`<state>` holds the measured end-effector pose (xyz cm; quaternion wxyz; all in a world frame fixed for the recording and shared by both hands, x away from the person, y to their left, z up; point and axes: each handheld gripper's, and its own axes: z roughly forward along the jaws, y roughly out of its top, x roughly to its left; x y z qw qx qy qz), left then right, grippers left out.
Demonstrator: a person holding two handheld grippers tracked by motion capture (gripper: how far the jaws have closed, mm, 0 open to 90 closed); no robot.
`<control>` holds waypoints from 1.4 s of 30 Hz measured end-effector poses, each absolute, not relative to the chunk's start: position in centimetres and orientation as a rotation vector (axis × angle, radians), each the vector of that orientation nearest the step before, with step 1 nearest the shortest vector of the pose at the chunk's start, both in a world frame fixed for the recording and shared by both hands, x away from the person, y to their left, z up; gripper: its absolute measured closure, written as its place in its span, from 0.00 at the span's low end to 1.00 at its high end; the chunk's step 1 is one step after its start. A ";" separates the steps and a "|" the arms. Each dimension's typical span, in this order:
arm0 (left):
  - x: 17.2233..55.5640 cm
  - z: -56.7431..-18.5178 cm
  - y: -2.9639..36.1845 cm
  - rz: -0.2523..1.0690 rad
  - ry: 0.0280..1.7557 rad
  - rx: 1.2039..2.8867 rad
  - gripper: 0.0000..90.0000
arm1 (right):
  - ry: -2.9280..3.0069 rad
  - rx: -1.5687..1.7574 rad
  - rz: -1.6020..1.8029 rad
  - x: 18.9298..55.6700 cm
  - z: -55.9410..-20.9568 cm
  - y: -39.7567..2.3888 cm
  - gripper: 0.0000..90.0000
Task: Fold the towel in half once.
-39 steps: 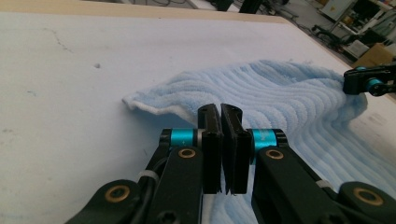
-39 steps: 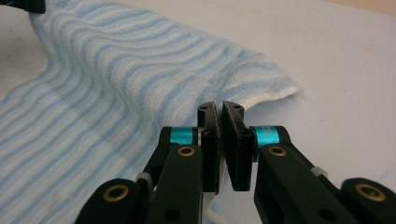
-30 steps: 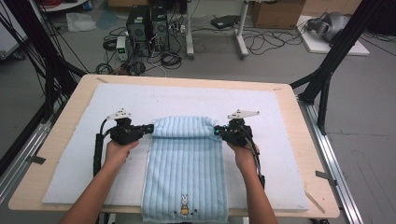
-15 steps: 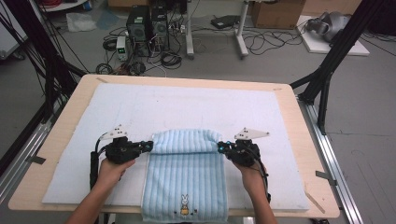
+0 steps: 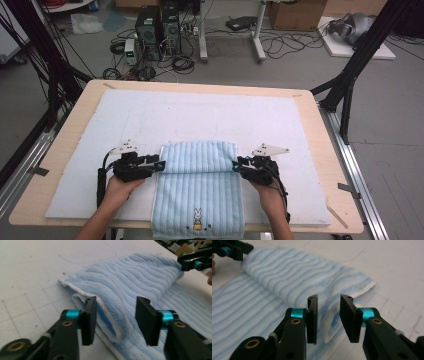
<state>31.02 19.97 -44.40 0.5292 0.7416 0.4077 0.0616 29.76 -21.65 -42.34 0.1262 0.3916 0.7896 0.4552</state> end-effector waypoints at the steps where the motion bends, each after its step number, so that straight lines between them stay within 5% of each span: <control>1: 31.4 -44.2 20.1 0.165 0.982 1.766 0.53 | 2.284 1.133 1.301 29.9 -42.1 -21.6 0.71; 7: 34.5 -43.0 20.6 0.176 1.031 1.732 0.48 | 2.208 1.179 1.269 31.8 -40.5 -21.7 0.60; 25: 38.3 -45.0 18.1 0.239 1.090 1.919 0.61 | 2.305 1.309 1.002 38.4 -41.8 -19.8 0.55; 29: 38.2 -44.8 17.6 0.278 1.045 1.998 0.68 | 2.364 1.306 0.957 39.1 -42.9 -19.0 0.59; 33: 37.9 -44.8 17.4 0.299 0.995 2.041 0.91 | 2.403 1.275 0.894 39.2 -43.5 -18.4 0.68; 37: 37.9 -44.8 17.4 0.293 0.998 2.034 0.94 | 2.458 1.200 0.903 38.9 -43.4 -18.1 0.92; 42: 37.9 -44.2 18.4 0.267 1.022 1.921 0.94 | 2.454 1.143 0.879 38.5 -43.0 -17.9 0.93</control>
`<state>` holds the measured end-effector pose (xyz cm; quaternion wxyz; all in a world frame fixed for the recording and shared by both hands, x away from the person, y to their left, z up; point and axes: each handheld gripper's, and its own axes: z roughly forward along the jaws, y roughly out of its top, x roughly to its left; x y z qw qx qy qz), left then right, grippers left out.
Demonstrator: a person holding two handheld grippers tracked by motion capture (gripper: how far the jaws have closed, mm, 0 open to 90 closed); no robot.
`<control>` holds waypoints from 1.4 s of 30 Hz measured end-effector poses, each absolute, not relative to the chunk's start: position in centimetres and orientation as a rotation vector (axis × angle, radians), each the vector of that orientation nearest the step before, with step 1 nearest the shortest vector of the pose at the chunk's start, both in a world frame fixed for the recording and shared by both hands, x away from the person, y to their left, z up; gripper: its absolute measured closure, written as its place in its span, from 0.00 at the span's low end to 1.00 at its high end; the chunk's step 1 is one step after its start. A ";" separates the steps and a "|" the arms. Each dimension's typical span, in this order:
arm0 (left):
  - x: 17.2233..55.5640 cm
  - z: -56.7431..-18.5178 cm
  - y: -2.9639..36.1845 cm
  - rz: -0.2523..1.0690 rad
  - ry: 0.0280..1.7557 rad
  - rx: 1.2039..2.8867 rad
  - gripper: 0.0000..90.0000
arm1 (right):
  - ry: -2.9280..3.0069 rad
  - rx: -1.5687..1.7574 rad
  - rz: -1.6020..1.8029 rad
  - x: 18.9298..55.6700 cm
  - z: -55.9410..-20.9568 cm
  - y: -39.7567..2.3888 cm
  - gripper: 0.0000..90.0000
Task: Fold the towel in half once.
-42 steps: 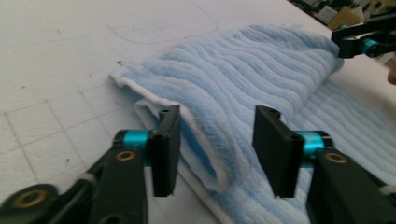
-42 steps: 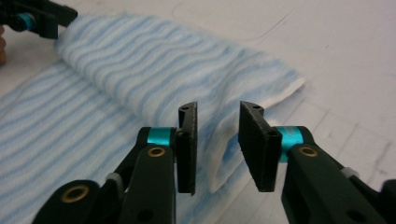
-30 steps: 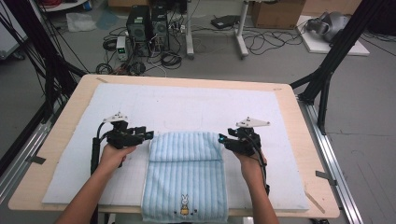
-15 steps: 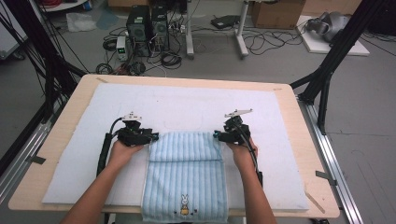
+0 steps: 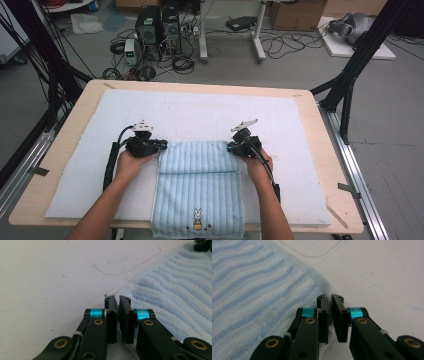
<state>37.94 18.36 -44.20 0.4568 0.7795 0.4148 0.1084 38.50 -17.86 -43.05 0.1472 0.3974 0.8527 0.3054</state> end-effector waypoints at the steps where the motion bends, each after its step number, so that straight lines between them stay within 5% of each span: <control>1: 37.9 -43.7 18.8 0.266 1.022 1.876 0.94 | 2.448 1.138 0.902 38.4 -42.8 -18.0 0.93; 19: 34.5 -39.2 20.5 0.155 0.902 1.723 0.94 | 2.303 1.054 1.269 33.3 -37.5 -21.1 0.93; 42: 27.7 -42.7 21.2 0.011 0.785 1.775 0.93 | 2.407 1.028 1.386 25.5 -40.9 -22.8 0.93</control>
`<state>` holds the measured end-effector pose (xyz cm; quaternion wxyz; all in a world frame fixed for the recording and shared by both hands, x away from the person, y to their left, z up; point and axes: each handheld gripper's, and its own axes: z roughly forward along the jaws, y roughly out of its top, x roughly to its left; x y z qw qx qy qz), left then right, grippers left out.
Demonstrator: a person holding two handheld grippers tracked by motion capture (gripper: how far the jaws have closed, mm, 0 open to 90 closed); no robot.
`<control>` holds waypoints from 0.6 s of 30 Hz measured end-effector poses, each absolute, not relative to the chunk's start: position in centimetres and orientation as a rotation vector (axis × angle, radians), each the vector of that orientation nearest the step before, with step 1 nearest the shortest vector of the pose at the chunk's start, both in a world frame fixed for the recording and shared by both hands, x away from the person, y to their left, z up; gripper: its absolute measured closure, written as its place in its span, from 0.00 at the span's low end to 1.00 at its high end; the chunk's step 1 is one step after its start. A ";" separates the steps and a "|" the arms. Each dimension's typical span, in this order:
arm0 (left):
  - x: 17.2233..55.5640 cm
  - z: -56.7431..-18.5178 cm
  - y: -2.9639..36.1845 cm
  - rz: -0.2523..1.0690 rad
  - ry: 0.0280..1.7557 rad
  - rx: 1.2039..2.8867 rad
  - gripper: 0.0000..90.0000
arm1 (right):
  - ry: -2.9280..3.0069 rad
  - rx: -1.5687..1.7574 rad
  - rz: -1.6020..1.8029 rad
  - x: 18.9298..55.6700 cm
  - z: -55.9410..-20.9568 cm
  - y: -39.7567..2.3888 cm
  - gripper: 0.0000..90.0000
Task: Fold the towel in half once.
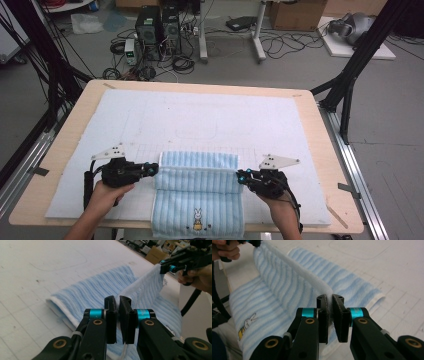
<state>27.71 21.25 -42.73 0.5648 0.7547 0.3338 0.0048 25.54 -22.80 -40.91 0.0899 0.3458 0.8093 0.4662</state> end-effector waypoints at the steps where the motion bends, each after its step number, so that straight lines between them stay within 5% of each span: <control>1: 27.5 -42.9 21.2 0.010 0.785 1.787 0.93 | 2.412 1.026 1.380 25.4 -41.1 -22.8 0.93; 7: 27.3 -44.0 21.4 0.005 0.823 1.787 0.87 | 2.457 1.043 1.332 24.9 -42.3 -22.6 0.87; 10: 27.7 -43.6 21.5 0.062 0.883 1.752 0.54 | 2.414 1.084 1.386 25.1 -42.1 -22.9 0.70; 11: 28.0 -43.3 21.6 0.099 0.892 1.741 0.51 | 2.392 1.094 1.412 25.2 -41.8 -23.1 0.67; 18: 31.1 -42.4 21.9 0.160 0.953 1.699 0.51 | 2.246 1.204 1.276 27.9 -41.0 -23.1 0.70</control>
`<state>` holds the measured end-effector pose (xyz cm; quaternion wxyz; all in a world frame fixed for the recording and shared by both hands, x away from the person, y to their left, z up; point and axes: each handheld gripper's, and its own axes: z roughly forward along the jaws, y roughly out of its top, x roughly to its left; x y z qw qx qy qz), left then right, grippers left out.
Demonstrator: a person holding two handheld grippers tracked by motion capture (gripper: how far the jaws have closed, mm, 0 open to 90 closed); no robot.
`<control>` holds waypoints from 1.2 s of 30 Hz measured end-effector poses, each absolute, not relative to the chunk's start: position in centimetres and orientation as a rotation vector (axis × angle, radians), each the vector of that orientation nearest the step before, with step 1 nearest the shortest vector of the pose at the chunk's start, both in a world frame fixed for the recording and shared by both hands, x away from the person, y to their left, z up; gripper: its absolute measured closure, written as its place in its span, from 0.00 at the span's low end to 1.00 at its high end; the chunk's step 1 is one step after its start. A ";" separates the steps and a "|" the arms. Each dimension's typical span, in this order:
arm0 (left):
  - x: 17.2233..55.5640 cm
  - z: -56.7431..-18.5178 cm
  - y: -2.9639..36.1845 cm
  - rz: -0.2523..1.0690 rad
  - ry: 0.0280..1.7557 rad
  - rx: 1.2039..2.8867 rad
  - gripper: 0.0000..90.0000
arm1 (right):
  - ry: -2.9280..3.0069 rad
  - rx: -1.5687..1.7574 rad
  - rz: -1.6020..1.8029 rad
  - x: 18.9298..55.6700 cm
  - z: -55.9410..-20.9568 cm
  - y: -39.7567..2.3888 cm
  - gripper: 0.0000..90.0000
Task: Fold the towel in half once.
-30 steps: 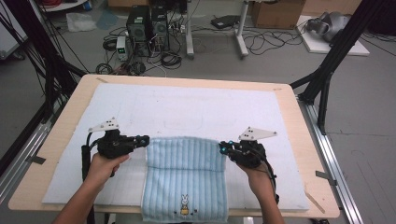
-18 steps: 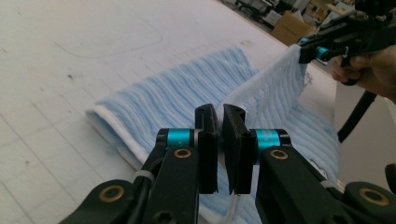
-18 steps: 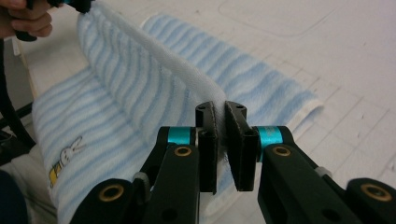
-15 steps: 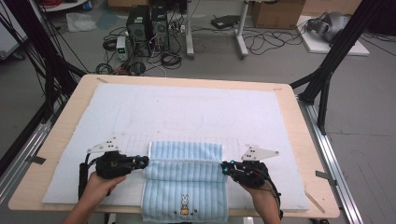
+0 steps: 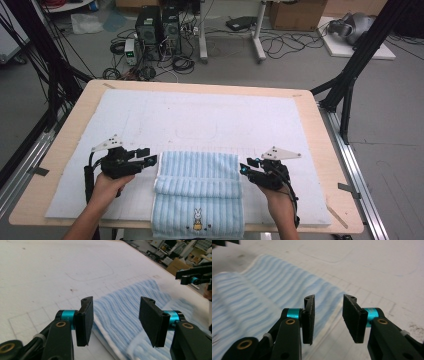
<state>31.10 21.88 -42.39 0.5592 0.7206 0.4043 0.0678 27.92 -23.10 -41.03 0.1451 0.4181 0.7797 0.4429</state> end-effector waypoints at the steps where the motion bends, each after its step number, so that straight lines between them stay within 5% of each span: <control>1: 31.5 -42.5 21.8 0.154 0.964 1.706 0.52 | 2.253 1.218 1.250 28.6 -41.5 -22.8 0.70; 7: 32.3 -43.3 21.5 0.177 0.994 1.725 0.52 | 2.334 1.328 1.145 30.6 -43.7 -21.3 0.63; 8: 32.3 -43.4 21.5 0.174 0.994 1.729 0.52 | 2.348 1.321 1.144 30.6 -43.9 -21.1 0.67; 10: 32.2 -43.5 21.3 0.178 0.997 1.734 0.52 | 2.375 1.253 1.095 30.7 -44.1 -20.6 0.92; 13: 32.2 -43.5 21.3 0.175 0.997 1.737 0.53 | 2.329 1.188 1.073 30.5 -43.6 -20.1 0.97; 18: 32.4 -43.8 21.0 0.175 1.017 1.733 0.53 | 2.247 1.261 1.067 31.4 -43.7 -20.1 0.96; 31: 32.7 -44.7 19.3 0.204 1.025 1.877 0.62 | 2.228 1.299 1.129 31.5 -43.9 -20.7 0.65; 33: 32.8 -44.8 18.8 0.223 1.022 1.906 0.69 | 2.261 1.291 1.099 31.7 -44.2 -20.4 0.65; 36: 32.9 -44.9 18.3 0.273 1.030 1.938 0.92 | 2.269 1.285 1.087 31.7 -44.3 -20.2 0.73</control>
